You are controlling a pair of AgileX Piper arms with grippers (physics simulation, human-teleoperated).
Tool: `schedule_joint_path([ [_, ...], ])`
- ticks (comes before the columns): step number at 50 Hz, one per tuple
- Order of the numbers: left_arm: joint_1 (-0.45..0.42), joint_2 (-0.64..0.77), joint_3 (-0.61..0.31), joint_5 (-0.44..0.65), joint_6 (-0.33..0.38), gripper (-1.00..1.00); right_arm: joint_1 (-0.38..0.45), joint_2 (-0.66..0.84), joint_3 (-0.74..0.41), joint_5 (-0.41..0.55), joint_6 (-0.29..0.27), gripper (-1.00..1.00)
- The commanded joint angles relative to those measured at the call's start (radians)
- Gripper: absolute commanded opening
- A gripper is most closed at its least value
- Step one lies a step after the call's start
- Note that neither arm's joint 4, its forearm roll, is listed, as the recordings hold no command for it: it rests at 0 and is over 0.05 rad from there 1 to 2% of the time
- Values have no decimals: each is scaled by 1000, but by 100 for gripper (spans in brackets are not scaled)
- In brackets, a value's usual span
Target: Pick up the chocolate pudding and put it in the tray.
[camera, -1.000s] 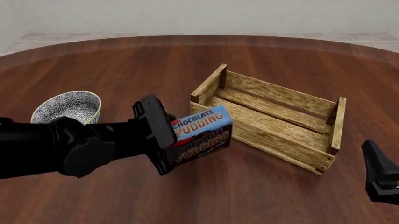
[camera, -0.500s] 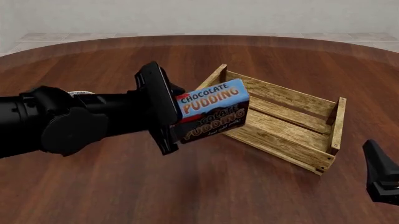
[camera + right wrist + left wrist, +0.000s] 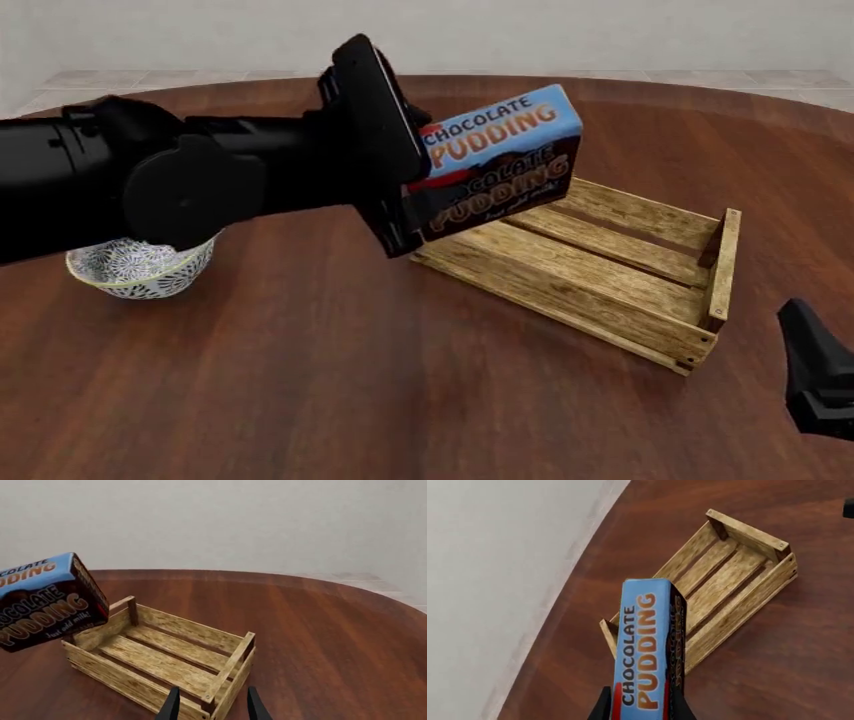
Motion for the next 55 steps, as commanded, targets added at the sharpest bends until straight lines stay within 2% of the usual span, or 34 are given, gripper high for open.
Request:
schedule_joint_path([
  [1, -11, 64, -67, -34, 23, -100, 2, -4, 0, 2, 3, 100],
  [28, -71, 255, -300, 5, 34, -100, 5, 2, 0, -1, 2, 100],
  [49, -96, 375, -398, -13, 38, -100, 3, 3, 0, -2, 15, 100],
  [55, -101, 403, -401, -33, 45, -100, 1, 2, 0, -1, 21, 100],
])
